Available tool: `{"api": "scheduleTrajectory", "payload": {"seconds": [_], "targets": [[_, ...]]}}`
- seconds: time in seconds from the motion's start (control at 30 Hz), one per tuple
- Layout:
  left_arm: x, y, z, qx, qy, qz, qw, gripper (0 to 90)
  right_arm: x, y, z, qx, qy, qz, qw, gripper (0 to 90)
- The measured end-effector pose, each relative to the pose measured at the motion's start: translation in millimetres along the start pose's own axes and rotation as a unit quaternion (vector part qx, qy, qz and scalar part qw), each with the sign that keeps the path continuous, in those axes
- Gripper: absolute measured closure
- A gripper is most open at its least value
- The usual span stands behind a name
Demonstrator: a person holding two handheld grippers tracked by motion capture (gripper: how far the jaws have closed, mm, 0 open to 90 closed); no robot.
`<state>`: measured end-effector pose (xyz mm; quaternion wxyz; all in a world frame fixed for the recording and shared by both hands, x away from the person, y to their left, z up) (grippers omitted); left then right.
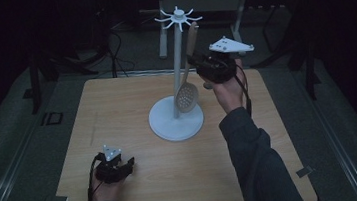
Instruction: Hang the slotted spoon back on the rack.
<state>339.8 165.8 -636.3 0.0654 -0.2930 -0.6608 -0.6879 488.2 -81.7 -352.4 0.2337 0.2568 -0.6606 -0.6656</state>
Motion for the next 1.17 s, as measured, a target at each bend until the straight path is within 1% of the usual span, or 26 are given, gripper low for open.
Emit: {"api": "scheduleTrajectory", "payload": {"seconds": [0.3,0.33,0.4,0.43,0.47,0.5,0.53,0.57,0.6,0.63,0.67,0.73,0.8,0.83,0.87,0.9,1.0,1.1,1.17], "targets": [[-0.9,-0.4,-1.1,-0.001,0.000,0.000,1.0000,45.9,-3.0,1.6,0.7,0.004,0.000,0.013,0.9999,72.6],[-0.9,-0.4,-1.1,-0.001,0.000,0.000,1.0000,46.0,-3.6,-0.5,1.1,0.004,0.002,0.017,0.9999,71.8],[-0.6,-0.4,-0.6,-0.001,0.000,0.001,1.0000,46.0,-3.4,-0.4,1.1,0.002,0.003,0.012,0.9999,71.1],[-0.6,-0.4,-0.7,-0.001,0.000,0.001,1.0000,46.0,-2.2,1.4,0.5,-0.001,0.003,0.006,1.0000,66.7],[-0.6,-0.5,-0.8,-0.001,0.000,0.001,1.0000,46.0,-2.2,1.4,0.5,-0.001,0.003,0.006,1.0000,66.7],[-0.8,-0.5,-1.3,-0.001,-0.001,0.001,1.0000,45.9,-0.5,3.6,-0.8,-0.001,0.001,0.002,1.0000,61.6],[-0.8,-0.5,-1.3,-0.001,-0.001,0.001,1.0000,45.9,-0.5,3.6,-0.8,-0.001,0.001,0.002,1.0000,61.6],[-0.9,-0.6,-1.5,-0.001,-0.001,0.001,1.0000,46.0,1.3,5.0,-1.9,0.000,0.000,0.001,1.0000,57.1],[-1.0,-0.6,-1.6,-0.001,-0.001,0.001,1.0000,46.0,1.3,5.0,-1.9,0.000,0.000,0.001,1.0000,57.1],[-1.1,-0.6,-1.9,0.000,-0.001,0.001,1.0000,46.0,3.6,6.3,-3.9,0.002,-0.005,-0.002,1.0000,52.6],[-1.1,-0.6,-1.9,0.000,-0.001,0.001,1.0000,45.9,3.6,6.3,-3.9,0.002,-0.005,-0.002,1.0000,52.6],[-1.1,-0.8,-2.1,-0.001,-0.001,0.002,1.0000,46.0,5.8,6.7,-5.5,-0.001,-0.008,-0.004,1.0000,47.1],[-1.0,-1.0,-2.1,-0.002,-0.002,0.002,1.0000,46.0,7.0,5.7,-7.0,-0.002,-0.012,-0.003,0.9999,41.7],[-1.0,-1.0,-2.1,-0.002,-0.002,0.002,1.0000,46.0,7.0,5.7,-7.0,-0.002,-0.012,-0.003,0.9999,41.7],[-1.2,-0.9,-2.0,-0.001,-0.001,0.002,1.0000,46.0,7.5,5.0,-8.0,-0.001,-0.013,-0.001,0.9999,39.7],[-1.2,-0.9,-2.0,-0.001,-0.001,0.002,1.0000,46.0,9.3,1.1,-9.7,-0.009,-0.018,0.012,0.9997,35.0],[-1.1,-0.9,-2.2,-0.002,-0.001,0.002,1.0000,46.0,12.2,-2.1,-10.4,-0.010,-0.022,0.021,0.9995,32.1],[-0.9,-0.6,-1.4,-0.001,0.000,0.001,1.0000,45.9,15.6,-3.4,-10.8,-0.007,-0.024,0.020,0.9995,30.9],[0.2,0.0,-0.5,0.000,0.000,0.000,1.0000,45.9,21.9,-6.7,-10.7,-0.006,-0.025,0.021,0.9994,30.2]]}}
Point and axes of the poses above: each handheld gripper's, and its own axes: x roughly backward along the jaws, y roughly out of its top, z roughly to its left, the point moved 10 cm from there along -x, roughly forward along the jaws, and after that the axes turned 15 degrees about -z, right-handed, at the moved point
